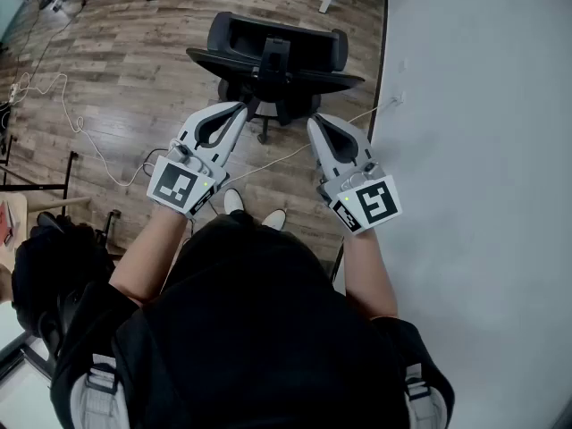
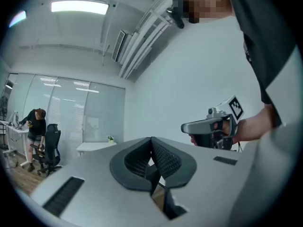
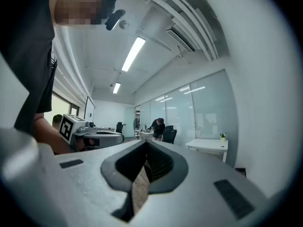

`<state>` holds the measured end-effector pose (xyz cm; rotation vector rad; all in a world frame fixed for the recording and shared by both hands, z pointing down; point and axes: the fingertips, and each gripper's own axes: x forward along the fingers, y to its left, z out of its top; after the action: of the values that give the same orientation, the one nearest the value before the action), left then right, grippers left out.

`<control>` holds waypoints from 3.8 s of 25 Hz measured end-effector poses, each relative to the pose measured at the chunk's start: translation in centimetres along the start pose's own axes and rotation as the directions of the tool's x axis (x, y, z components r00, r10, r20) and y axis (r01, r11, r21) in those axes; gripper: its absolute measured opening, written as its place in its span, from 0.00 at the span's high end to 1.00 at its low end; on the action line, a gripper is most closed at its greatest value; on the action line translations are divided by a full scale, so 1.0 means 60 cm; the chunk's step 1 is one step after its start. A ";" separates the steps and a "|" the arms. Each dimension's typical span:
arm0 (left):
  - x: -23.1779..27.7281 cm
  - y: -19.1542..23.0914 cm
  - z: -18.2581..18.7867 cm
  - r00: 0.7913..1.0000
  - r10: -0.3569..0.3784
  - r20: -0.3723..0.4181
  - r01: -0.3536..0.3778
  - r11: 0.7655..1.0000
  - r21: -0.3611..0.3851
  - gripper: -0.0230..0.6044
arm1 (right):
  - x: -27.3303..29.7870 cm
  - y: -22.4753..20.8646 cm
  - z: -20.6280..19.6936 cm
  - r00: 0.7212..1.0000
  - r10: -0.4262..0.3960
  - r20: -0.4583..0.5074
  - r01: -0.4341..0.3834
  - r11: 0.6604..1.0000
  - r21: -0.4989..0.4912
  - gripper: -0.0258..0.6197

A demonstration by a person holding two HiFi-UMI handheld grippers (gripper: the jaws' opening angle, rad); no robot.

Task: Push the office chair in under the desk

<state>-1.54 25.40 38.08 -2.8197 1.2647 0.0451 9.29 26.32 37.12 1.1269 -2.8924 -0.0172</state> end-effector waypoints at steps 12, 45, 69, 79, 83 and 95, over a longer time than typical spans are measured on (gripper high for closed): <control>-0.007 -0.048 -0.002 0.999 0.009 -0.034 -0.008 1.000 0.028 0.97 | -0.056 -0.001 -0.003 0.999 0.045 0.030 -0.046 0.999 0.022 0.95; 0.140 0.207 -0.184 0.914 -0.090 -0.395 0.165 0.973 0.159 0.70 | 0.133 -0.205 -0.203 0.892 0.057 -0.448 -0.100 0.992 -0.074 0.73; 0.174 0.255 -0.395 0.512 -0.083 -0.855 0.634 0.708 0.311 0.62 | 0.179 -0.266 -0.391 0.461 -0.070 -0.885 -0.513 0.792 -0.330 0.65; 0.177 0.247 -0.437 0.422 -0.034 -0.906 0.729 0.607 0.317 0.67 | 0.175 -0.268 -0.434 0.345 -0.142 -0.928 -0.627 0.701 -0.341 0.75; 0.182 0.255 -0.443 0.422 0.005 -0.907 0.740 0.575 0.348 0.78 | 0.182 -0.267 -0.434 0.330 -0.146 -0.933 -0.635 0.697 -0.334 0.79; 0.197 0.285 -0.445 0.415 -0.021 -0.910 0.762 0.554 0.335 0.79 | 0.205 -0.277 -0.436 0.343 -0.182 -0.922 -0.595 0.717 -0.363 0.79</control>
<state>-6.28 3.68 63.55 -2.2046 0.2312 -1.6526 12.51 5.83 63.23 0.3076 -1.6489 -0.2834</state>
